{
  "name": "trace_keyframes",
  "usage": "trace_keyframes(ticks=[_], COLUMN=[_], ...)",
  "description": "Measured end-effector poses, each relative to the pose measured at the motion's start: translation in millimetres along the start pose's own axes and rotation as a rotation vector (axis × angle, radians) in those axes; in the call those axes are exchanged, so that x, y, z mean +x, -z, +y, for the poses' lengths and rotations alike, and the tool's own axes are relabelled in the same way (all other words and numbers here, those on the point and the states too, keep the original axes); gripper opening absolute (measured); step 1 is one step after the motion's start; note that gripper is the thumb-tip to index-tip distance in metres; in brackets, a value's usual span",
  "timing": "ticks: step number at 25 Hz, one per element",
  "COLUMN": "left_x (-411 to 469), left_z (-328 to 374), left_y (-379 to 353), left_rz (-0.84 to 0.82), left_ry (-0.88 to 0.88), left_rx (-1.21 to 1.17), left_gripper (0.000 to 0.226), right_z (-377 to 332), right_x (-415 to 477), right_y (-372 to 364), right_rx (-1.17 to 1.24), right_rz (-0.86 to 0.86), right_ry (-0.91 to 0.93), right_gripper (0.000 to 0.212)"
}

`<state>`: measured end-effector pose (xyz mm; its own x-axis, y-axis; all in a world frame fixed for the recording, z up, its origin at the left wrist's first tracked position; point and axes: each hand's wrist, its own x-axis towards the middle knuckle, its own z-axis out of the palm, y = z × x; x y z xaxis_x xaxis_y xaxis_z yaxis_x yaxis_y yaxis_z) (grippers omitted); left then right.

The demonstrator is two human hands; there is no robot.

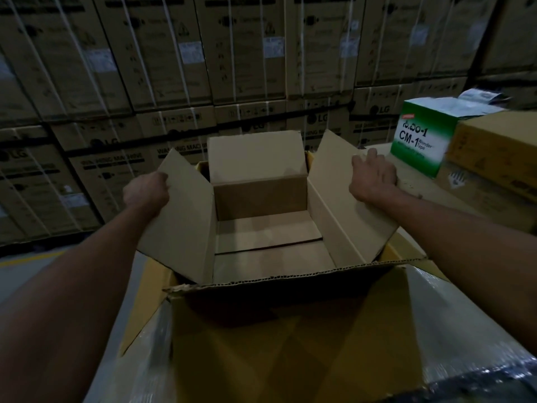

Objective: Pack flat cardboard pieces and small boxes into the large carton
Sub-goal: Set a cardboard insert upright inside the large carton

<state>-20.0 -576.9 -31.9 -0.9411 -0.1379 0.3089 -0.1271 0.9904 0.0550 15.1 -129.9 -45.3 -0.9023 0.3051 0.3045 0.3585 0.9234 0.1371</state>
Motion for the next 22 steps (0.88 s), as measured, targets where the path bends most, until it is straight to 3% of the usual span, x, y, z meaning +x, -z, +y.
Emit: trace_keyframes(ticks=[3,6,8,14,20,22], left_x=[-3,-10,-20,-67,-87,-88], left_z=[16,49,75,126,119,104], left_y=[5,16,26,33,23,19], left_rz=[-0.116,-0.064,-0.067,-0.307,-0.478,-0.370], left_ry=[-0.049,-0.220,-0.323,-0.443,-0.436,-0.410], left_rx=[0.167,0.369,0.311,0.075,0.187,0.352], left_gripper=[0.047,0.056,0.056,0.053,0.056,0.059], right_z=[-11,-31,-43,-61,-47,-33], right_x=[-3,-16,-29,-62,-80,-77], right_y=[8,25,35,41,39,38], right_rx=[-0.160,-0.253,-0.192,-0.066,-0.345,-0.378], right_rz=[-0.050,-0.025,-0.054,-0.193,-0.096,-0.078], right_ry=[0.028,0.215,0.317,0.410,0.302,0.187], right_gripper=[0.062,0.059,0.055,0.048,0.043,0.047])
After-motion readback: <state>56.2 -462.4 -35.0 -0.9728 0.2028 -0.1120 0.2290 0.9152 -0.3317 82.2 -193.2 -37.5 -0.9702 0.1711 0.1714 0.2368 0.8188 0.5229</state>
